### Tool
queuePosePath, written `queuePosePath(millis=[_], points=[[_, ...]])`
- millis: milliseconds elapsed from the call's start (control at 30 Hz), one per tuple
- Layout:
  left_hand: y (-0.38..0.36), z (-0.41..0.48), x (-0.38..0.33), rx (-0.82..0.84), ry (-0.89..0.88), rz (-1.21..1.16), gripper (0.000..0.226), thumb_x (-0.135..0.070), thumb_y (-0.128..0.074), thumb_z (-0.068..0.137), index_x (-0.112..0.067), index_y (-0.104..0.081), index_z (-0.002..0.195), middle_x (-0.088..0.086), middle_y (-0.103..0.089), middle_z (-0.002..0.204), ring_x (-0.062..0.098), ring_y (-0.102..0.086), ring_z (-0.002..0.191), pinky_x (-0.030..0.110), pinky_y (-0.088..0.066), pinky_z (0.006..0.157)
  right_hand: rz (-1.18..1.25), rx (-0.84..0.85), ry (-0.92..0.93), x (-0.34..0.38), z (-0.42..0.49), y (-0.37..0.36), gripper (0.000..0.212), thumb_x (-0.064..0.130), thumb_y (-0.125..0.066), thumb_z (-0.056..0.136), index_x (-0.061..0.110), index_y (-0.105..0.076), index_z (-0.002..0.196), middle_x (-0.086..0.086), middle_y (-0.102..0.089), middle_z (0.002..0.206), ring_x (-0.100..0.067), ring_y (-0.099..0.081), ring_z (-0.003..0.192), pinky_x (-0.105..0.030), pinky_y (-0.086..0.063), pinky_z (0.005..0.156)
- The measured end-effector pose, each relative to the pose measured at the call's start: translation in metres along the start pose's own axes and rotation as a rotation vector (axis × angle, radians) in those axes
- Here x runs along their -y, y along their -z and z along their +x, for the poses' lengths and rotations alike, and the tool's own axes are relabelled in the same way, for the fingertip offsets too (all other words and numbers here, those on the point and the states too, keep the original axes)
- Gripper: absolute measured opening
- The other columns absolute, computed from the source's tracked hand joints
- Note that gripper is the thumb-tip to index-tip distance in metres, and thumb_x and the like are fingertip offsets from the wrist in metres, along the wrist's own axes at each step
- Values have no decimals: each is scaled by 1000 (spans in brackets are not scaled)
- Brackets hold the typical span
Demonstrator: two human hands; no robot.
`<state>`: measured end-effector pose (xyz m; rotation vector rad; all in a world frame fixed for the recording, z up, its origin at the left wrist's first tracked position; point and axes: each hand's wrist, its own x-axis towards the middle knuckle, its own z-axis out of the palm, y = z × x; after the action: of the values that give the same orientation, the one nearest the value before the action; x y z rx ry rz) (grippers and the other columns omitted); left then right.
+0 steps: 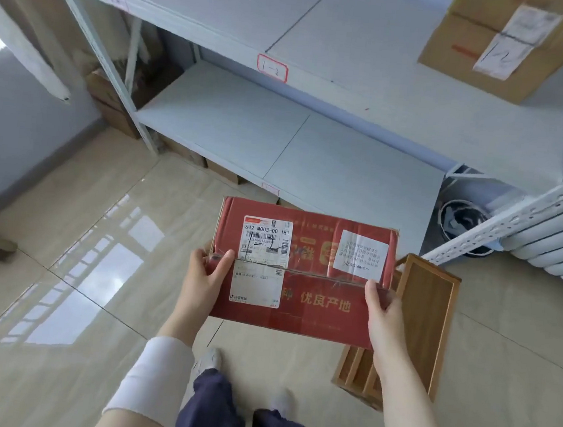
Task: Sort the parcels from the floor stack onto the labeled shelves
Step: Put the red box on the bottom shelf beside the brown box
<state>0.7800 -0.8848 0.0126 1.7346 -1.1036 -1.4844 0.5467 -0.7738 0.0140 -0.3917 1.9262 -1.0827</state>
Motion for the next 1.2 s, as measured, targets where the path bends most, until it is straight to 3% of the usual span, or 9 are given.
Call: queuePosePath(millis=[100, 167, 367, 467, 567, 733, 933, 1033, 1200], points=[[18, 31, -46, -8, -115, -44, 26, -36, -58, 89, -16, -42, 93, -1, -54, 84, 17, -59, 76, 33, -51, 62, 62, -19, 110, 53, 11, -30, 59, 62, -46, 77, 23, -43, 121, 5, -60, 110, -14, -60, 98, -37, -53, 81], [30, 54, -79, -10, -188, -41, 28, -36, -60, 87, -16, -42, 92, -4, -53, 82, 13, -58, 74, 27, -46, 60, 109, -58, 174, 84, 17, -51, 49, 54, -47, 85, 21, -42, 121, 5, -58, 108, -8, -58, 91, -29, -51, 73], [55, 124, -170, 74, -340, -15, 26, -40, -64, 83, -25, -42, 87, -3, -59, 90, 20, -64, 88, 41, -55, 77, 236, -138, 280, 157, 39, -100, 44, 49, -47, 88, 23, -42, 122, 4, -59, 109, -13, -60, 96, -29, -50, 73], [52, 152, -204, 96, -389, -20, 30, -39, -64, 84, -20, -44, 97, -5, -60, 90, 19, -63, 87, 38, -54, 75, 283, -164, 319, 182, 55, -113, 50, 51, -49, 85, 21, -42, 125, 3, -59, 113, -14, -60, 99, -31, -51, 75], [40, 179, -229, 123, -420, -56, 30, -36, -63, 85, -20, -44, 101, -3, -60, 93, 18, -63, 88, 37, -54, 76, 294, -199, 376, 212, 76, -114, 40, 45, -49, 90, 23, -43, 122, 6, -58, 111, -10, -59, 98, -25, -49, 70], [-2, 235, -275, 210, -542, -108, 24, -27, -61, 89, -28, -43, 105, 1, -57, 100, 20, -60, 95, 38, -52, 85, 306, -256, 466, 260, 131, -103, 30, 41, -50, 91, 26, -41, 116, 4, -57, 107, -16, -57, 101, -33, -50, 84], [-63, 307, -321, 256, -643, -82, 24, -19, -59, 90, -24, -43, 108, -4, -57, 98, 9, -58, 90, 29, -49, 84, 254, -262, 537, 305, 212, -88, 14, 29, -48, 95, 25, -43, 107, 11, -51, 94, -3, -52, 85, -8, -45, 63], [-83, 333, -331, 260, -652, -67, 26, -17, -57, 91, -21, -40, 111, -10, -55, 99, -1, -55, 89, 17, -44, 75, 227, -228, 557, 317, 245, -88, 13, 24, -49, 95, 27, -42, 105, 13, -52, 98, -1, -52, 89, -13, -45, 72], [-96, 372, -329, 263, -647, -12, 28, -15, -57, 91, -20, -41, 113, -8, -55, 106, 3, -55, 95, 17, -44, 79, 206, -225, 543, 318, 280, -94, 19, 17, -52, 93, 21, -41, 108, 12, -51, 97, 2, -52, 87, -15, -43, 77]])
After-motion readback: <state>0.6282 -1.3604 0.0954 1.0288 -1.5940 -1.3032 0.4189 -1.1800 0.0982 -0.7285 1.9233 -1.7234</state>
